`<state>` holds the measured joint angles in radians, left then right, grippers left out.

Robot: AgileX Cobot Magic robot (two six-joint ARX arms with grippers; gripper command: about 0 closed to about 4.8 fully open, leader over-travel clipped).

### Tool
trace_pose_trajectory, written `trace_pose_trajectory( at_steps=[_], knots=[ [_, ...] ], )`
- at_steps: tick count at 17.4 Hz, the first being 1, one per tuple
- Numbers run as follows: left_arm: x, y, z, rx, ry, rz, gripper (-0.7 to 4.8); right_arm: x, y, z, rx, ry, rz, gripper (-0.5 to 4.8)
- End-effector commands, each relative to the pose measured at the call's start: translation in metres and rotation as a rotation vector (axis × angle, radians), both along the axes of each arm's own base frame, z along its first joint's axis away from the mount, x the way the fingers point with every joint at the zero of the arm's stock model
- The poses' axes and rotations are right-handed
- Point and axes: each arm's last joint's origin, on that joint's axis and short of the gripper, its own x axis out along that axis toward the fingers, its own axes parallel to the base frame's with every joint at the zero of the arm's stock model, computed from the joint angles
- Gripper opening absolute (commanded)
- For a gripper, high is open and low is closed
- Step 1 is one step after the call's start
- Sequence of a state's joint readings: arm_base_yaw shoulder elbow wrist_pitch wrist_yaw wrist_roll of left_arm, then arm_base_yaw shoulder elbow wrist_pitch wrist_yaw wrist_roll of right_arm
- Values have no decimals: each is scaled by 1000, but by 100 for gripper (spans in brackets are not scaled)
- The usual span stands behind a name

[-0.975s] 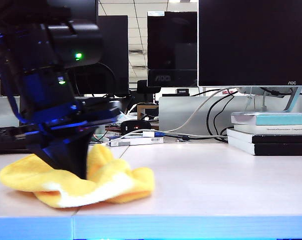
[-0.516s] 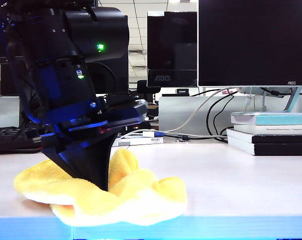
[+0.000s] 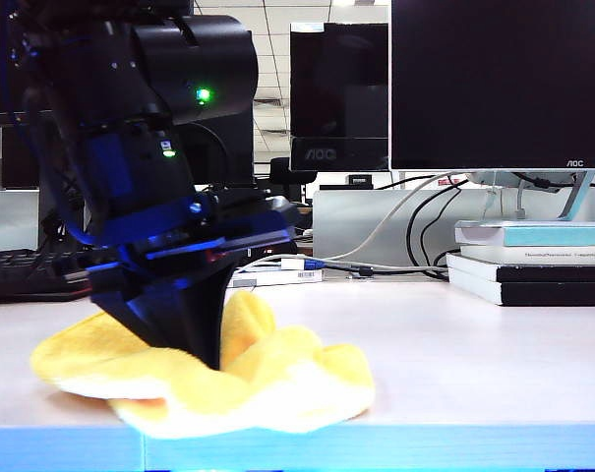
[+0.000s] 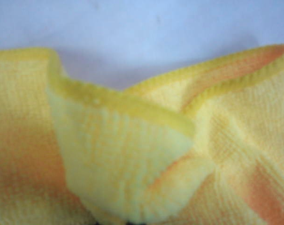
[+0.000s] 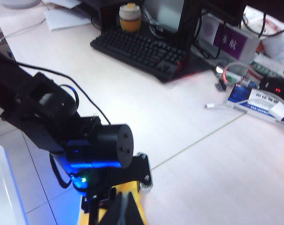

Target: Wipe the table from back to front using the rag.

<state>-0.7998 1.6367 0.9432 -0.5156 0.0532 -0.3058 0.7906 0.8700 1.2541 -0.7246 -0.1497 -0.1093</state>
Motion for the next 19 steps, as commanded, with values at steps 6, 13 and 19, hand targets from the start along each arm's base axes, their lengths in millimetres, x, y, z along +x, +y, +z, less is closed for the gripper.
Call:
trace_pose_trajectory(
  at_steps=[6, 13, 19],
  knots=[
    [23, 14, -7, -10, -57, 96, -6, -1, -1, 2, 18, -3, -6, -5],
    [41, 26, -7, -44, -100, 162, -6, -1, -1, 3, 18, -3, -6, -5],
    [53, 25, -23, -47, -126, 167, -6, -1, -1, 2, 29, 12, -13, -5]
  ],
)
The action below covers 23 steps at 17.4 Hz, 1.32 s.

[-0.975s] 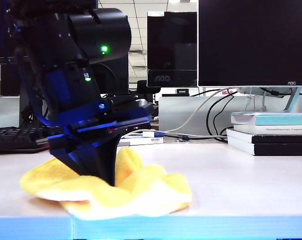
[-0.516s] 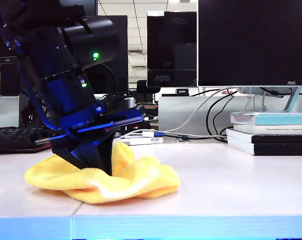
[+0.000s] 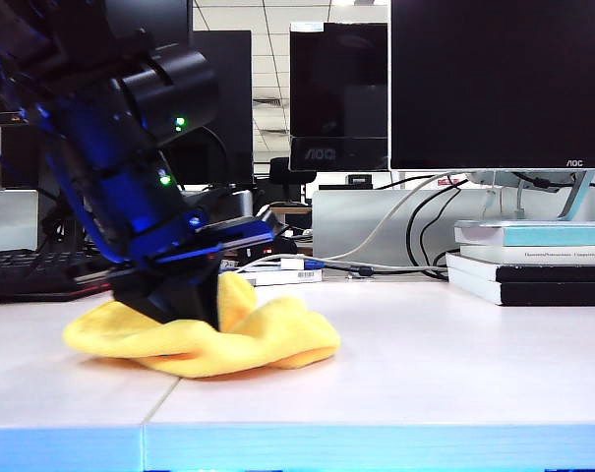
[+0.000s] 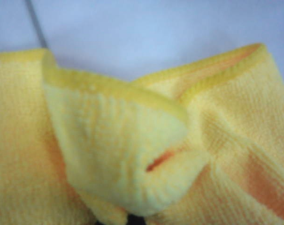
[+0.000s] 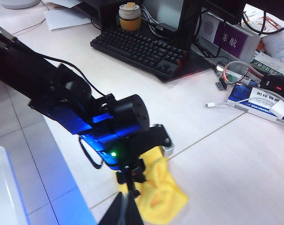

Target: Wipe the table from back to front using the rag.

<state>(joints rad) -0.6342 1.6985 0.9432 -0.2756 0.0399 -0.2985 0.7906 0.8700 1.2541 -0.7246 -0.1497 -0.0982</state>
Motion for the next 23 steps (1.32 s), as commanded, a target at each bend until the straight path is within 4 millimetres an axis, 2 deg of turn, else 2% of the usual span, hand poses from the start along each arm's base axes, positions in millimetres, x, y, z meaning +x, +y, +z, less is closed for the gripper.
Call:
trace_pose_trajectory(
  at_steps=[1, 9, 16, 23],
  knots=[
    [2, 2, -16, 64, 12, 15, -6, -1, -1, 2, 23, 4, -10, -5],
    [34, 17, -15, 61, -62, 79, -6, -1, -1, 2, 24, 7, -12, -5],
    [79, -4, -14, 82, -87, 43, -6, -1, -2, 0, 10, 38, -35, -5],
    [117, -9, -11, 55, -128, 80, -6, -2, -3, -4, -17, 68, -36, -5]
  ],
)
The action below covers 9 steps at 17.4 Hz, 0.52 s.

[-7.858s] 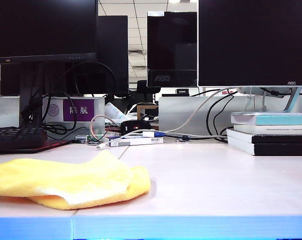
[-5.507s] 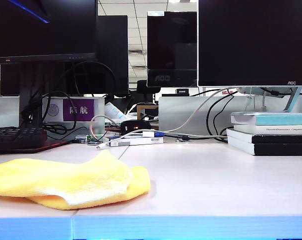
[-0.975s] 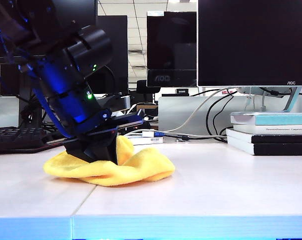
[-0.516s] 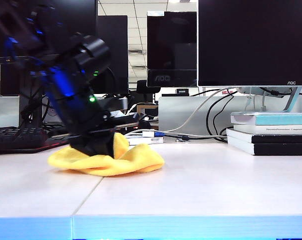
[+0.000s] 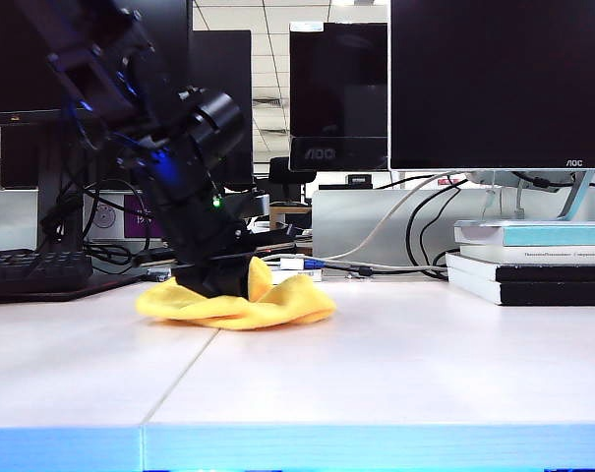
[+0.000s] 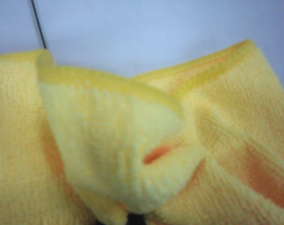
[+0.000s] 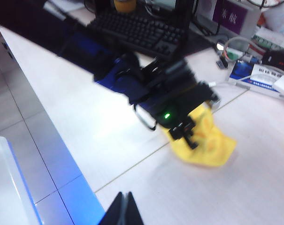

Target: Wipe the table from back to front using the rag.

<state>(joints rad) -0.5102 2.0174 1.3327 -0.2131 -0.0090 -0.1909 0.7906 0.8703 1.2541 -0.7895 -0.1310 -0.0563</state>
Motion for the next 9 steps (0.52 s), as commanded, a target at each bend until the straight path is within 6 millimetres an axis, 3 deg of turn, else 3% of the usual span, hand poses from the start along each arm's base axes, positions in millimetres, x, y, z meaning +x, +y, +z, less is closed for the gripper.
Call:
trace_pose_trajectory(
  at_steps=[1, 9],
  knots=[
    [14, 4, -11, 40, 41, 26, -6, -1, -1, 2, 11, -5, -4, -5],
    [61, 12, -8, 24, 21, 75, -6, -1, -2, 0, 2, 17, -9, -5]
  ],
)
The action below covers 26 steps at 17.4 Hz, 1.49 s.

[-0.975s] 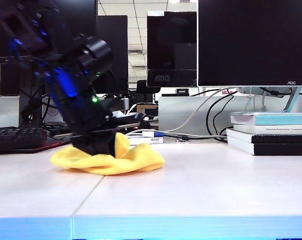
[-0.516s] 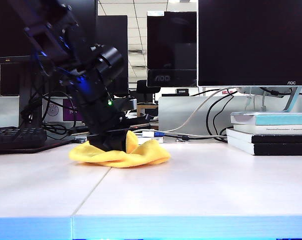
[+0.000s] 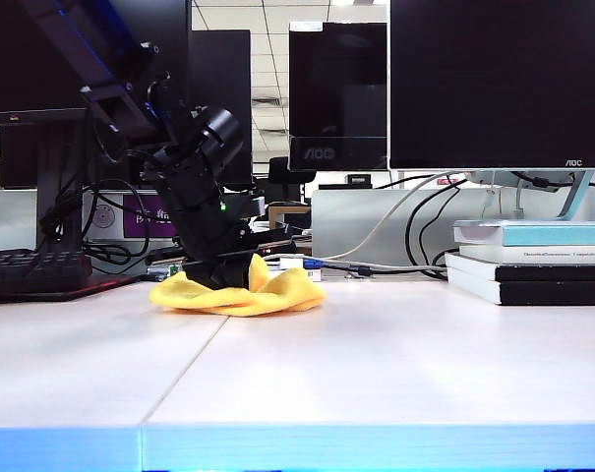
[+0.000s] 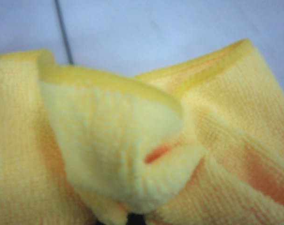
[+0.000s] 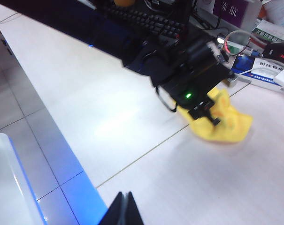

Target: Wipe the table from back to front using the rag.

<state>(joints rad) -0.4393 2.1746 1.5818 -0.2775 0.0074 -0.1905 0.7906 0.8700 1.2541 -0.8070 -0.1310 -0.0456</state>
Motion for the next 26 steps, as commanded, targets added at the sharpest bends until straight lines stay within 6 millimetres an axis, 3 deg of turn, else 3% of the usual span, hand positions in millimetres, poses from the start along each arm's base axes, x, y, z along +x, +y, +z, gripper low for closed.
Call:
trace_pose_trajectory(
  at_steps=[1, 18, 26],
  knots=[
    [10, 6, -10, 51, 37, 15, -6, -1, -1, 1, 7, -1, -5, -5],
    [69, 3, -10, 47, -69, 62, -6, -2, -2, -2, -8, 37, -13, -5],
    [96, 4, -20, 26, -103, 91, -6, 0, -1, -3, -13, 42, -13, -5]
  ],
)
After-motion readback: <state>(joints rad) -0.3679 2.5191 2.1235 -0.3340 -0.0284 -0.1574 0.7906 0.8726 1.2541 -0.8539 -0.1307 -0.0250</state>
